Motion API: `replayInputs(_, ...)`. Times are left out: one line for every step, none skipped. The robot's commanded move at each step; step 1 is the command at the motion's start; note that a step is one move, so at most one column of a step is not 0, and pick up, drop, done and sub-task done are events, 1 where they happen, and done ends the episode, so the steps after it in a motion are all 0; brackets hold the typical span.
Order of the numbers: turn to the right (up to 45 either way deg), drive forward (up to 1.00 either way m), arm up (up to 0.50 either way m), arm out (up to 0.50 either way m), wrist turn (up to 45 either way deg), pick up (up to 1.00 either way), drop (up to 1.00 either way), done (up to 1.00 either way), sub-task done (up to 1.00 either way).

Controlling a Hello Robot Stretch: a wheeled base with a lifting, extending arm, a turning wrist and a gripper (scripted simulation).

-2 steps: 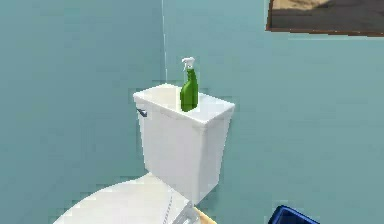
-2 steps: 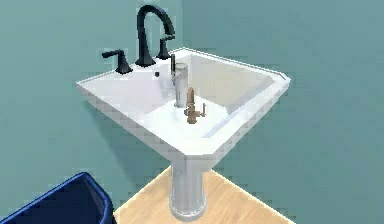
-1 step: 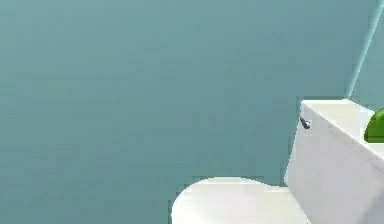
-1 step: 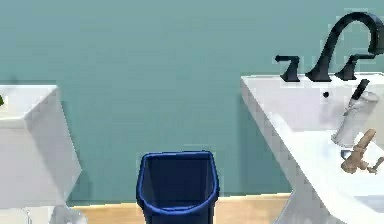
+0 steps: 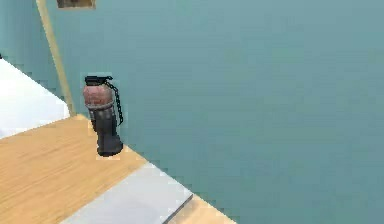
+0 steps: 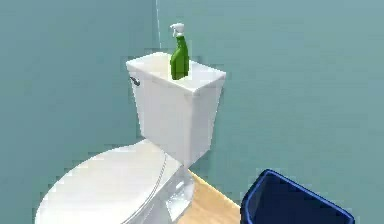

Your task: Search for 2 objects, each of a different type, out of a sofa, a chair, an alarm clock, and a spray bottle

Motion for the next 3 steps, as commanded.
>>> replayInputs(-45.0,0.0,0.0,0.0,0.0,0.0,0.0,0.0,0.0)
replayInputs(-12.0,0.0,0.0,0.0,0.0,0.0,0.0,0.0,0.0)
replayInputs(0.0,1.0,0.0,0.0,0.0,0.0,0.0,0.0,0.0)
